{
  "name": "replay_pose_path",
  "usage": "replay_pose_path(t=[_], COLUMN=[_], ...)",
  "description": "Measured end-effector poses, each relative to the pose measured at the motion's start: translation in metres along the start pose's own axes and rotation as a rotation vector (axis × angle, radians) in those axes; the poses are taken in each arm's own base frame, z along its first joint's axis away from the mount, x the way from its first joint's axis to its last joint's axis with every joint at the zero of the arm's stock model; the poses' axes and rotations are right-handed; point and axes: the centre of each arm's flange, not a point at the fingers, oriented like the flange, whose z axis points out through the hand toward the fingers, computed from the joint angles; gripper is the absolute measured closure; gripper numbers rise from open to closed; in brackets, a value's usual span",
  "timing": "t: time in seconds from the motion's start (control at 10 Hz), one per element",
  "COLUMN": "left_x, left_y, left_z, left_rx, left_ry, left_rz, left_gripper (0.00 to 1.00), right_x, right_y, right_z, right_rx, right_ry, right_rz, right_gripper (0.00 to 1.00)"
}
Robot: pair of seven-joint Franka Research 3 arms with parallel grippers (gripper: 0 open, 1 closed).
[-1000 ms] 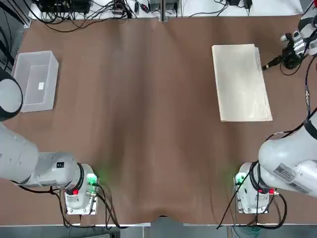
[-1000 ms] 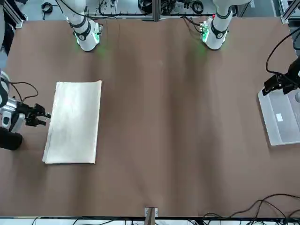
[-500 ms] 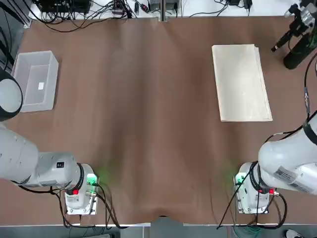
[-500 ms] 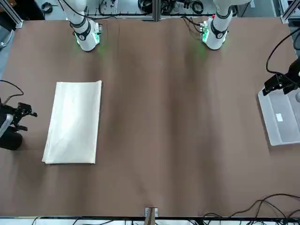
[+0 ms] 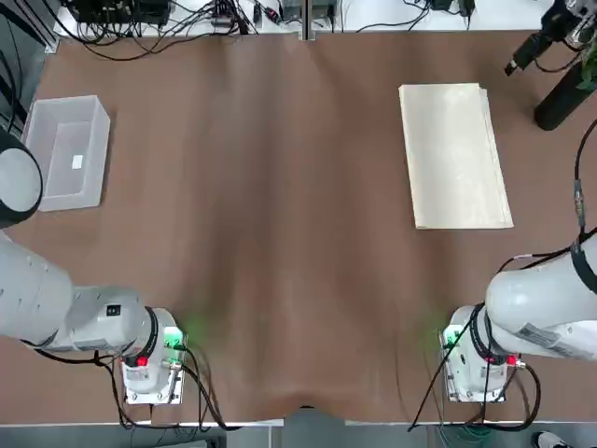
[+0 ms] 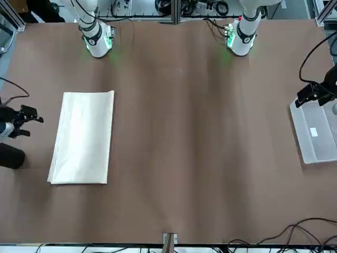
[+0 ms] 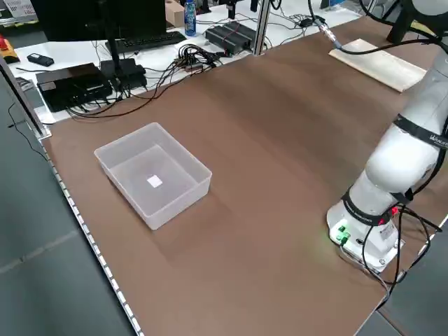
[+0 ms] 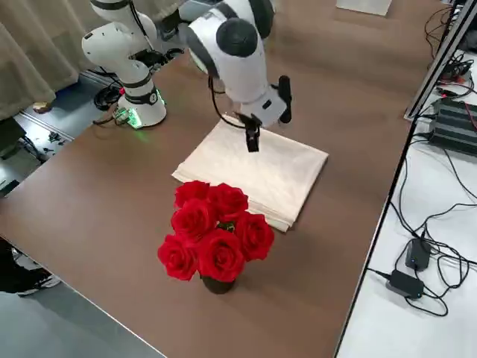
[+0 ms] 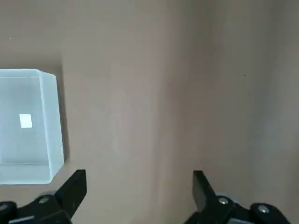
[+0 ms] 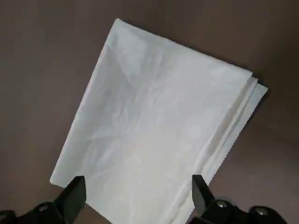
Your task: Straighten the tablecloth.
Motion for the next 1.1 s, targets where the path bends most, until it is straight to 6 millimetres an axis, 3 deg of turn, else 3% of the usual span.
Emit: replay_pose_path(t=[0.2,0.4,0.8,1.1], left_x=[0.000,0.000,0.000,0.000], left_y=[0.000,0.000,0.000,0.000], left_z=[0.000,0.000,0.000,0.000], left_rx=[0.000,0.000,0.000,0.000], left_ry=[0.000,0.000,0.000,0.000], left_rz=[0.000,0.000,0.000,0.000], left_gripper=[0.00,0.00,0.00,0.00], right_x=[-0.021,-0.034,-0.067,-0.074], right_y=[0.022,0.027,0.061,0.078], right_z=[0.055,0.098,0.132,0.160], right_rx=[0.016,0.052,0.116,0.102], right_ry=[-0.013,-0.005,0.000,0.009], right_rz=[0.063,0.113,0.208,0.240], right_gripper=[0.00,0.02,0.10,0.15])
